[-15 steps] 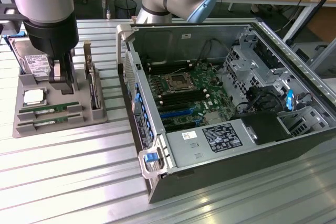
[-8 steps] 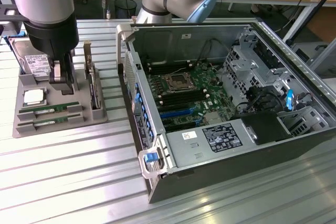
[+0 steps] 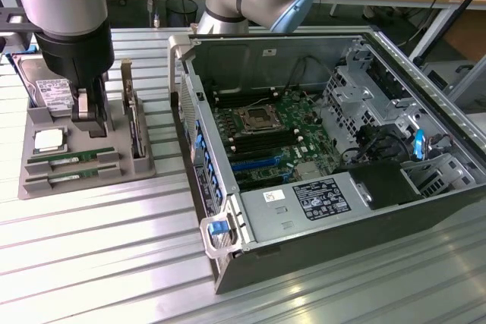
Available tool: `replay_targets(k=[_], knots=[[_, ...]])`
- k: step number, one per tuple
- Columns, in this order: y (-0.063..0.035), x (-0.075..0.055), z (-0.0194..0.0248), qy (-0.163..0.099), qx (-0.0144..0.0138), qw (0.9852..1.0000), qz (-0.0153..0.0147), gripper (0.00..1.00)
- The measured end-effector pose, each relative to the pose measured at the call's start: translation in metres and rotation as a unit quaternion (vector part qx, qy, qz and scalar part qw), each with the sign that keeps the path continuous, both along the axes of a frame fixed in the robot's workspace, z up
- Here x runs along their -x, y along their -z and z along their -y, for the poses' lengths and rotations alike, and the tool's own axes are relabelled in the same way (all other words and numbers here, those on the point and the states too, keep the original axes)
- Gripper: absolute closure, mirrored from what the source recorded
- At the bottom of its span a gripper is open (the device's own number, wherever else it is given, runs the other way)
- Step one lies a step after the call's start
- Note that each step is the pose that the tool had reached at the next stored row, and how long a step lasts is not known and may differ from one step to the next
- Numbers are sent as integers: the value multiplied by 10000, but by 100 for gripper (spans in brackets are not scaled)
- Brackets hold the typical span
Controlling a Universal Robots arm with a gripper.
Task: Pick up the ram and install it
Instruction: 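Pick up the ram and move it above insertion slot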
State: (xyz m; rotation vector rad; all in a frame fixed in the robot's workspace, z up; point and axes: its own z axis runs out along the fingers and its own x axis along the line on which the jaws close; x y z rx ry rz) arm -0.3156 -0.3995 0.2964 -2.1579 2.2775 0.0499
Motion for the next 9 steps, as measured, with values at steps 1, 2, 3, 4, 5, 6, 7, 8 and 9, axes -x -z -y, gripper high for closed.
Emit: replay_targets(k=[1,2,3,4,5,6,7,8,9], knots=[[10,0,2,0,0,10000,0,64],[15,0,2,0,-1,10000,0,64],[19,0,2,0,-1,10000,0,64],[23,0,2,0,-1,10000,0,64],[26,0,2,0,-2,10000,-1,64],[31,0,2,0,-4,10000,0,64],[34,0,3,0,-5,10000,0,64],[39,0,3,0,-6,10000,-1,64],[42,0,3,0,-6,10000,0,64]])
